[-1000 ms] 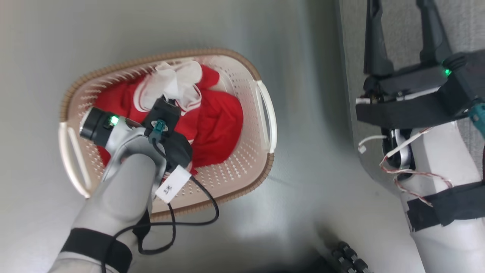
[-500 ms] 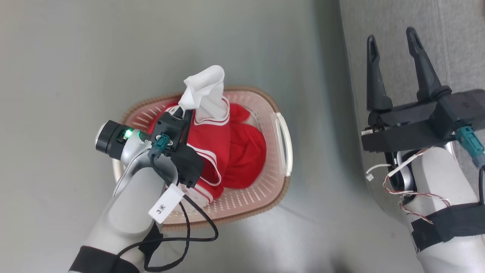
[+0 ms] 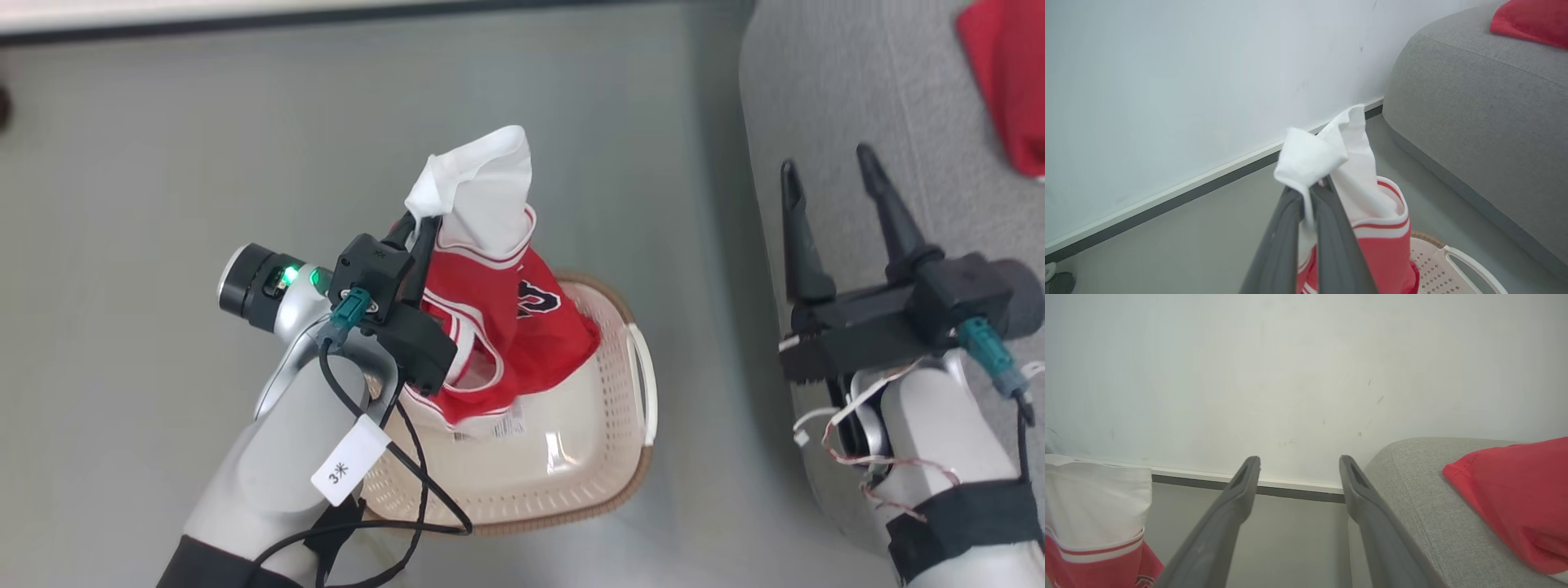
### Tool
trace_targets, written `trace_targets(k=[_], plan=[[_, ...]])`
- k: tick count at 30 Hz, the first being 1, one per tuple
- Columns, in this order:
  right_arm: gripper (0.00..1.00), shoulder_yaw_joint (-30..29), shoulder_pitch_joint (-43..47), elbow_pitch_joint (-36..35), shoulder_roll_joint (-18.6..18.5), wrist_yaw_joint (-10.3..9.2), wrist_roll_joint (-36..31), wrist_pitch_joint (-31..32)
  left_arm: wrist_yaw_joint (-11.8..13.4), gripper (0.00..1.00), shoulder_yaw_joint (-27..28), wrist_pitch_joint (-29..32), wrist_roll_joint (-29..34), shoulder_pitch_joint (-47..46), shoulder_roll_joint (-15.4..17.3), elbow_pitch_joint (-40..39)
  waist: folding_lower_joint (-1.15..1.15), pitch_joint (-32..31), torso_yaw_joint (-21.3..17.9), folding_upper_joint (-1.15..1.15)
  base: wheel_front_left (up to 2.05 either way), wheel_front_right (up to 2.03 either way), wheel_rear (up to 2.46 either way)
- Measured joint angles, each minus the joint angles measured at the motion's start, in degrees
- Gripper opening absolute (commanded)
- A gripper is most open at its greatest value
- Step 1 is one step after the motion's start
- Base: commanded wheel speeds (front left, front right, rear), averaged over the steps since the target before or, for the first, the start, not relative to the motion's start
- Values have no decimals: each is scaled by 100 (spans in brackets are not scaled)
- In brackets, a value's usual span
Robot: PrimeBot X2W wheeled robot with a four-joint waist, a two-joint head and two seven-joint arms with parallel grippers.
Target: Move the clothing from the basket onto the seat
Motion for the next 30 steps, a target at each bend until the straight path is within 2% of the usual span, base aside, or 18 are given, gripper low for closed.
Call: trace_targets(k=[11, 30], plan=[[100, 7, 543, 320, -30, 60, 1, 0, -105, 0, 4, 0, -75, -4, 0, -334, 0, -957, 225, 0, 0, 0, 0], [100, 771, 903, 1072, 294, 435, 2, 1, -153, 0, -253, 155, -424, -32, -10, 41, 1, -2596, 544, 0, 0, 0, 0]])
